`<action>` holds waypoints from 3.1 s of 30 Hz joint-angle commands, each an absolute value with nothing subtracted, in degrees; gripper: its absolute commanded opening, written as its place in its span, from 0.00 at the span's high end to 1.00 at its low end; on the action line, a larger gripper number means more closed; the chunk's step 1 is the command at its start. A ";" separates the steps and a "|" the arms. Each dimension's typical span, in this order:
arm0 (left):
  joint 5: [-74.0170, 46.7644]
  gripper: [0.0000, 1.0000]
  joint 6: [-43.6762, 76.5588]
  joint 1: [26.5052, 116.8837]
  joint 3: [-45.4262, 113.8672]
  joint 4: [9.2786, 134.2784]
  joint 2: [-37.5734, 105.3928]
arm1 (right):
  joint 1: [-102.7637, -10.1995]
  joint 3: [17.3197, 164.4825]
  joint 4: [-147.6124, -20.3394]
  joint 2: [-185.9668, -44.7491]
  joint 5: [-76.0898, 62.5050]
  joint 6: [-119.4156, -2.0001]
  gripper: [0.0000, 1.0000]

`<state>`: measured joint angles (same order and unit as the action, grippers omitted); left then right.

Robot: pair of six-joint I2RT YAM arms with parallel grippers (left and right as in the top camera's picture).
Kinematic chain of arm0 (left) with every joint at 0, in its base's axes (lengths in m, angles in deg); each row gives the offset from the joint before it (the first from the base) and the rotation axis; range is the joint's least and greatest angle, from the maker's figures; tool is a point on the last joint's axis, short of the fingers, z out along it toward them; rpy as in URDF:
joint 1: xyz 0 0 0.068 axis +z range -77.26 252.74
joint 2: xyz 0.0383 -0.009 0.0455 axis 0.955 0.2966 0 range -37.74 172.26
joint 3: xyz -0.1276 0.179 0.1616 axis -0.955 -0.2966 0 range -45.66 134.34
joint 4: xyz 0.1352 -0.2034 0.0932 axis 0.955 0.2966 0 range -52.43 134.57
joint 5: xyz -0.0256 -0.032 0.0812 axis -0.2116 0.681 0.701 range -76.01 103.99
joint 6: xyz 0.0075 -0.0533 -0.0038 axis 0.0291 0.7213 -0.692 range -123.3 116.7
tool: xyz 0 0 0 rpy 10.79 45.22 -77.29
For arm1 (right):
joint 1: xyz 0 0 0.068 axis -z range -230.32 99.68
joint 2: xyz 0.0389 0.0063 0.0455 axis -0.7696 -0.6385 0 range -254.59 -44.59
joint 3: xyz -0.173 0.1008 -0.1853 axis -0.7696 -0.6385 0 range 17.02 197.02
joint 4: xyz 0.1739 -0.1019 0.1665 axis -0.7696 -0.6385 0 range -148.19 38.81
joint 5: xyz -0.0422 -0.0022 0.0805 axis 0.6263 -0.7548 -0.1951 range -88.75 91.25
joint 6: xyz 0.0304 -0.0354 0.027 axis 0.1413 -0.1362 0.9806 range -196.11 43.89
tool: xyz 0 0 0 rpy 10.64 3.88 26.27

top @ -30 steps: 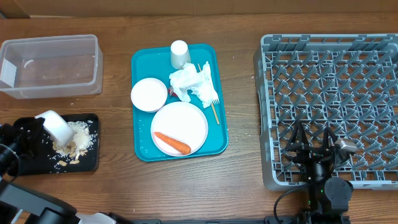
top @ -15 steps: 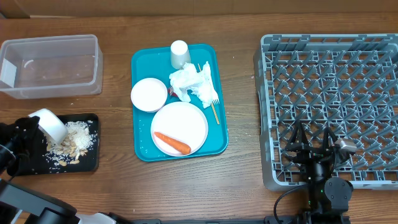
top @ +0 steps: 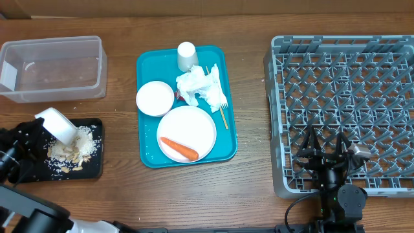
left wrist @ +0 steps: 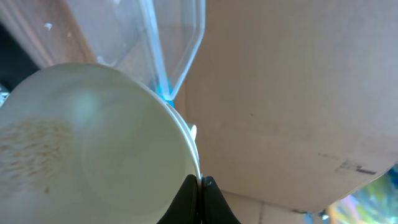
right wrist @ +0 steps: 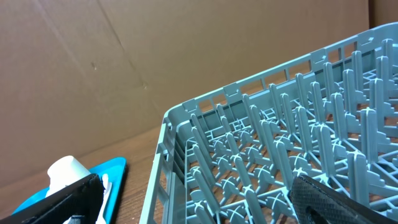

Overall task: Sort waste into correct bins and load items into the dishwasher rack
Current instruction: 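Tip the bowl to empty rice and shells onto the black tray, then place the emptied bowl back on the teal tray's back left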

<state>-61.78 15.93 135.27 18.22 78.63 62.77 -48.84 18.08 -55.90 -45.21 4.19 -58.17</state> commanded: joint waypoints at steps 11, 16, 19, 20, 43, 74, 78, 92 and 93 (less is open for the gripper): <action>-71.59 0.96 13.46 135.46 18.26 78.70 67.49 | -48.69 17.47 -55.66 -44.75 4.15 -58.54 0.00; -76.66 0.96 14.33 135.33 18.24 78.74 67.49 | -48.69 17.47 -55.66 -44.75 4.15 -58.54 0.00; -75.63 0.96 14.97 135.02 18.26 77.84 67.69 | -48.69 17.47 -55.66 -44.75 4.15 -58.54 0.00; -76.66 0.96 14.94 135.13 18.24 79.16 67.67 | -48.69 17.47 -55.66 -44.75 4.15 -58.54 0.00; -64.95 0.96 4.50 131.18 18.61 85.82 58.09 | -48.69 17.47 -55.64 -44.75 4.15 -58.54 0.00; 28.54 0.96 9.22 59.14 23.14 45.56 53.88 | -48.69 17.47 -55.64 -44.75 4.15 -58.54 0.00; 29.87 0.96 8.47 58.46 23.14 42.11 59.17 | -48.69 17.47 -55.66 -44.75 4.15 -58.54 0.00; 30.83 0.96 8.54 58.24 23.14 37.52 70.01 | -48.69 17.47 -55.66 -44.75 4.15 -58.54 0.00; 30.85 0.96 8.52 58.24 23.14 37.50 70.25 | -48.69 17.47 -55.66 -44.75 4.15 -58.54 0.00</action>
